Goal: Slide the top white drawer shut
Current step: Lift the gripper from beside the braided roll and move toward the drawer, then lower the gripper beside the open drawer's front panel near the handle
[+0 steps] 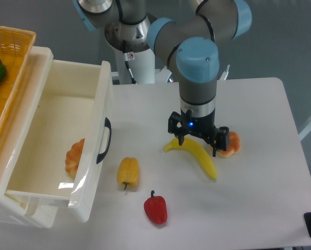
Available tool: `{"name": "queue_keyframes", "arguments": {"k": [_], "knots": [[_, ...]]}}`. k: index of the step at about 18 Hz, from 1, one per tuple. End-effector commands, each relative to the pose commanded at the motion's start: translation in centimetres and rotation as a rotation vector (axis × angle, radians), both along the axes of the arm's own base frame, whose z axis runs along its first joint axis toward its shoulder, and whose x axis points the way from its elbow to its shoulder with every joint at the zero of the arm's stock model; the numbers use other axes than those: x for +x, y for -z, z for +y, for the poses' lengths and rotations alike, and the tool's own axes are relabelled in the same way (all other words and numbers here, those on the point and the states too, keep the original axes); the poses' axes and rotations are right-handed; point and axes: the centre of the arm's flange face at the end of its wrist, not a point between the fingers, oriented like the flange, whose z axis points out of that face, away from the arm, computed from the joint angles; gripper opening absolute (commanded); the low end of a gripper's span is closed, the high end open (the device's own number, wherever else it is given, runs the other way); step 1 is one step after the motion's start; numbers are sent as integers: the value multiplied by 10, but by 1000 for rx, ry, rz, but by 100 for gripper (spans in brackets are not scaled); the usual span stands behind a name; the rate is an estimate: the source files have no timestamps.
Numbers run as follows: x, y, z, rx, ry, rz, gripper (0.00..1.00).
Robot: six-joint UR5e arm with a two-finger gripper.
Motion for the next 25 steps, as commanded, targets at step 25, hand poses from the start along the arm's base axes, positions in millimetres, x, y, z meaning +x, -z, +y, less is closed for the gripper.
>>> {"name": "queue_keyframes", "arguments": {"k": [25], "knots": [[55,84,53,10,-285,-248,100]]}}
